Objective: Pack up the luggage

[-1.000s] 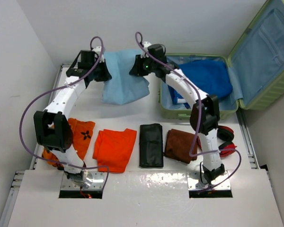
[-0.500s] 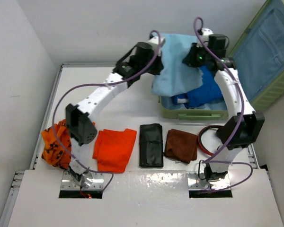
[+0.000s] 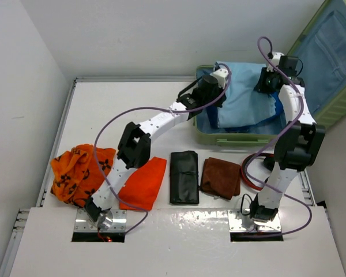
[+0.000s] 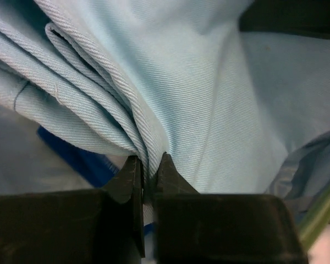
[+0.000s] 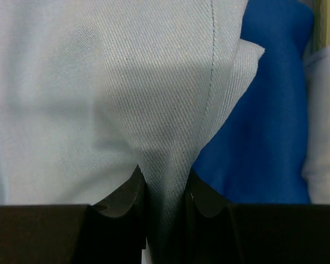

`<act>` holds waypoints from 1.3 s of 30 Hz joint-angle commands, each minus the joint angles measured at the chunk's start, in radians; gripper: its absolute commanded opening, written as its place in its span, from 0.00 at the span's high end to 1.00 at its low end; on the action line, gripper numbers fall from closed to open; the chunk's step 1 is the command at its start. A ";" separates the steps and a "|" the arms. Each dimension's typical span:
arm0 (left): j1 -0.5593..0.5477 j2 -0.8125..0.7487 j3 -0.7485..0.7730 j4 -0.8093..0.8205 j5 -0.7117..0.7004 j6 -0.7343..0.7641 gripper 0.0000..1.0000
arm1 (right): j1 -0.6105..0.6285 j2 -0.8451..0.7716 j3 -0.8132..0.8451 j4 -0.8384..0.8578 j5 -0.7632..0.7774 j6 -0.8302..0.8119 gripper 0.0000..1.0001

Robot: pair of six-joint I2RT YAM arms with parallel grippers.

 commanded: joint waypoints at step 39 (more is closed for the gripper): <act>0.351 -0.875 -1.023 -0.312 0.623 0.599 0.17 | -0.131 -0.279 0.057 -0.107 -0.497 -0.014 0.32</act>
